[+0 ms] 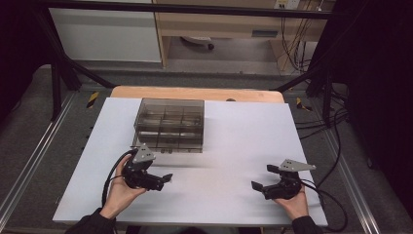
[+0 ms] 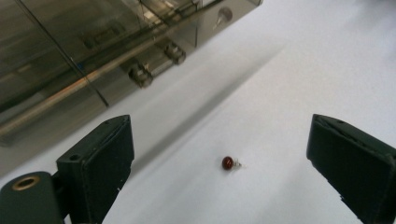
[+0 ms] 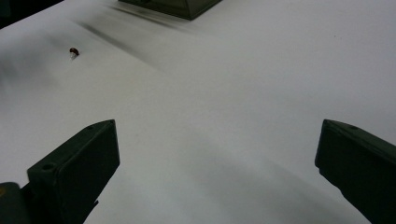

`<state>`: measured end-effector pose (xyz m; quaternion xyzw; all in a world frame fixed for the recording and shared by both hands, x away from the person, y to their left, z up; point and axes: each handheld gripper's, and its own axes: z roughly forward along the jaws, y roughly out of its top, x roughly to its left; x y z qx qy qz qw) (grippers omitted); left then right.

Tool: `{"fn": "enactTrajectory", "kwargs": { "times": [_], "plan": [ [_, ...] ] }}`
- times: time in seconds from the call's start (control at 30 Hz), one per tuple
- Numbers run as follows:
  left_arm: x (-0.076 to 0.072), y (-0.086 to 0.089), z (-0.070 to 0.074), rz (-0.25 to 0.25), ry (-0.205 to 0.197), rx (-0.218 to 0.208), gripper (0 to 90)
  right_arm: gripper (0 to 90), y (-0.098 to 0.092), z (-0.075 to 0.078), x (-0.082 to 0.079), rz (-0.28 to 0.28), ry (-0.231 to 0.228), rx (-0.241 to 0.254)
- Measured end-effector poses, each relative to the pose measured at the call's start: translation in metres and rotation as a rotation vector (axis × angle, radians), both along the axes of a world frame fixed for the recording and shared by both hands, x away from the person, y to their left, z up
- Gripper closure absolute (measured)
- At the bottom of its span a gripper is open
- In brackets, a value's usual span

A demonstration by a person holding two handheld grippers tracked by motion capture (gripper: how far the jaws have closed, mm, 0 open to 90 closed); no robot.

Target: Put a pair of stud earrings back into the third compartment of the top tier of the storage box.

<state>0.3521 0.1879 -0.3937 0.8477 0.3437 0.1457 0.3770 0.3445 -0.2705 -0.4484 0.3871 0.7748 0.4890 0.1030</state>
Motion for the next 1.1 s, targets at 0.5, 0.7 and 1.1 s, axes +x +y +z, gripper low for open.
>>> {"fn": "enactTrajectory", "kwargs": {
  "times": [0.5,0.7,1.1],
  "plan": [
    [0.008,-0.007,-0.03,0.036,0.067,0.006,26.3,0.5,0.0,0.0,0.0,0.0,0.001,0.0],
    [0.009,-0.012,-0.036,0.028,0.092,0.018,38.3,0.4,0.0,0.0,0.0,0.001,0.0,-0.002],
    [0.008,-0.017,-0.044,0.026,0.128,0.037,57.6,0.4,0.0,0.0,0.0,0.0,0.002,-0.001]
  ]
}}
